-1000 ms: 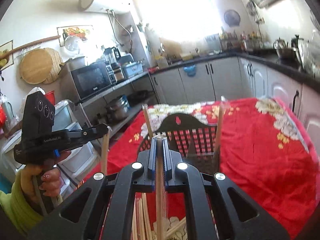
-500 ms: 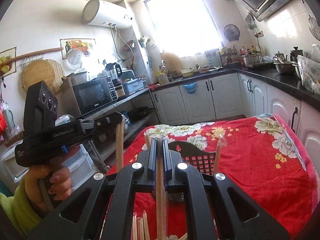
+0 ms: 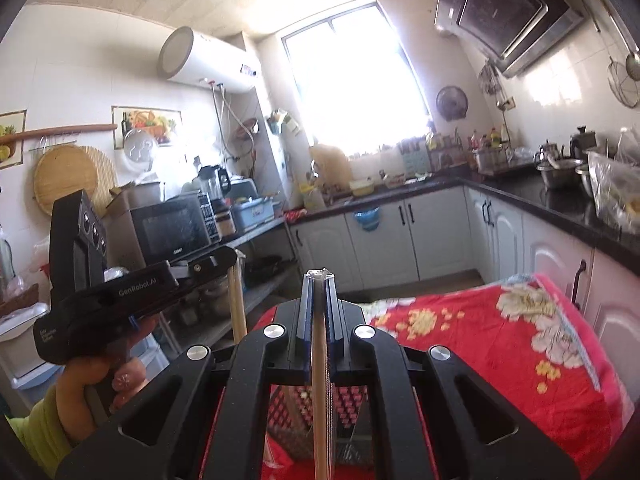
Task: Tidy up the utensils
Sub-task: 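Lift both held chopsticks and carry them above the black caddy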
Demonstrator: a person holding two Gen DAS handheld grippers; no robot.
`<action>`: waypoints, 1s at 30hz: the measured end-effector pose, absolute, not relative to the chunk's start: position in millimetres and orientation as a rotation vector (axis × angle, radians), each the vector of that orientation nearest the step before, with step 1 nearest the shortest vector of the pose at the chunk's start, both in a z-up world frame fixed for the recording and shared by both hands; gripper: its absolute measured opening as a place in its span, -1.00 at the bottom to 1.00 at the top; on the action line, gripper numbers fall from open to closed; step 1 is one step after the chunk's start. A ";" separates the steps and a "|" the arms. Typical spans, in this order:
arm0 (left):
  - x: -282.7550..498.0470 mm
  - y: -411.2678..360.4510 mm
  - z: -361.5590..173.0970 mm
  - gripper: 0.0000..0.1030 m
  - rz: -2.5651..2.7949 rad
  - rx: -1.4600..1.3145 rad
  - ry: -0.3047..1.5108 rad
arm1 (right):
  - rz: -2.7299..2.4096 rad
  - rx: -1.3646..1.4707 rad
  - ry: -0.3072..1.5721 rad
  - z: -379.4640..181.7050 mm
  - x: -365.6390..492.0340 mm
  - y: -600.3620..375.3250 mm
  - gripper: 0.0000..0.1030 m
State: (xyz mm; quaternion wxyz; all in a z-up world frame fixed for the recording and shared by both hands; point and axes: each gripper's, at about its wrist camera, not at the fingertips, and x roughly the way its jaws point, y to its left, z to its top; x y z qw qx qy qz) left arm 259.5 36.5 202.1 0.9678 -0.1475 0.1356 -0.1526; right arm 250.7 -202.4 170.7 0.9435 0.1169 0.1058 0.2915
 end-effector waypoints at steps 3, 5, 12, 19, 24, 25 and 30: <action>264.5 32.0 205.6 -0.95 -0.298 -0.287 0.250 | 0.579 0.244 0.193 176.8 257.4 -205.1 -0.89; 267.8 29.4 206.7 -0.95 -0.295 -0.288 0.239 | 0.565 0.248 0.167 182.0 262.2 -207.6 -0.89; 278.7 18.7 208.5 -0.95 -0.254 -0.275 0.190 | 0.527 0.261 0.085 194.2 273.3 -215.4 -0.89; 284.9 14.9 199.2 -0.95 -0.198 -0.268 0.142 | 0.492 0.296 0.023 194.0 286.6 -224.4 -0.89; 286.0 14.0 181.4 -0.95 -0.167 -0.264 0.104 | 0.458 0.278 0.007 182.0 294.2 -220.2 -0.89; 286.5 13.8 178.8 -0.95 -0.165 -0.261 0.100 | 0.453 0.274 0.007 179.3 295.0 -219.8 -0.89; 290.1 16.9 160.1 -0.95 -0.142 -0.280 0.110 | 0.450 0.250 0.009 160.6 300.2 -214.0 -0.89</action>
